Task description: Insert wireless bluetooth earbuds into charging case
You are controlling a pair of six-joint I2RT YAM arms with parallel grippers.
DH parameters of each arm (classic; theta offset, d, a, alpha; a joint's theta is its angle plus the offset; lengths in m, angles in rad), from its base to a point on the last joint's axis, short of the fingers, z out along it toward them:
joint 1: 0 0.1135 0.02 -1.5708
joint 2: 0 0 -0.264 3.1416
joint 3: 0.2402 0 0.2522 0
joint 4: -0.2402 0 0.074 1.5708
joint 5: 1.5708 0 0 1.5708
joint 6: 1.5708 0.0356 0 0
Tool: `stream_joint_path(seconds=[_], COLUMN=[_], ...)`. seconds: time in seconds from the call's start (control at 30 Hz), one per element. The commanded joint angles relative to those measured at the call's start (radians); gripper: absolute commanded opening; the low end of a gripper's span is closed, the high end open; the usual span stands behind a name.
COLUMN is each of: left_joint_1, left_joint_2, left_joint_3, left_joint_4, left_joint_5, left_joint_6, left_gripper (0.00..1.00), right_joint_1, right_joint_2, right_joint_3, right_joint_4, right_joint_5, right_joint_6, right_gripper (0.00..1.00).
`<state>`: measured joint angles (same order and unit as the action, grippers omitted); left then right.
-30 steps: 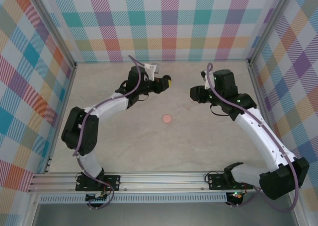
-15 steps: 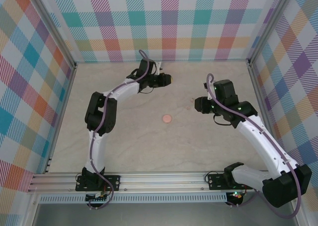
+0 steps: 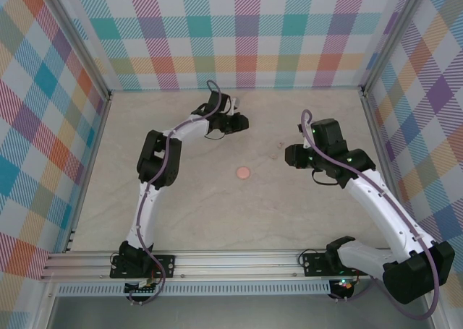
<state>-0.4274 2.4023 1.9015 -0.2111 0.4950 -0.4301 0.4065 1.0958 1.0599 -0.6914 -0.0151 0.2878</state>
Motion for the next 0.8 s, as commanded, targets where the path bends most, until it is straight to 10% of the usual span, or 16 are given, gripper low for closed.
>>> stream_joint_path(seconds=[0.0, 0.3, 0.77], left_joint_1=[0.022, 0.027, 0.032], left_joint_2=[0.037, 0.104, 0.081], left_joint_3=[0.039, 0.098, 0.117], left_joint_4=[0.0, -0.056, -0.193], left_joint_5=[0.006, -0.017, -0.131], left_joint_6=[-0.041, -0.045, 0.016], left_gripper=[0.19, 0.22, 0.61], right_joint_1=[0.003, 0.003, 0.002], right_joint_2=[-0.017, -0.014, 0.0], right_joint_3=[0.0, -0.003, -0.005], right_joint_4=[-0.023, -0.036, -0.034], right_joint_5=[-0.012, -0.005, 0.015], right_joint_6=[0.014, 0.021, 0.011], right_gripper=[0.37, 0.37, 0.41])
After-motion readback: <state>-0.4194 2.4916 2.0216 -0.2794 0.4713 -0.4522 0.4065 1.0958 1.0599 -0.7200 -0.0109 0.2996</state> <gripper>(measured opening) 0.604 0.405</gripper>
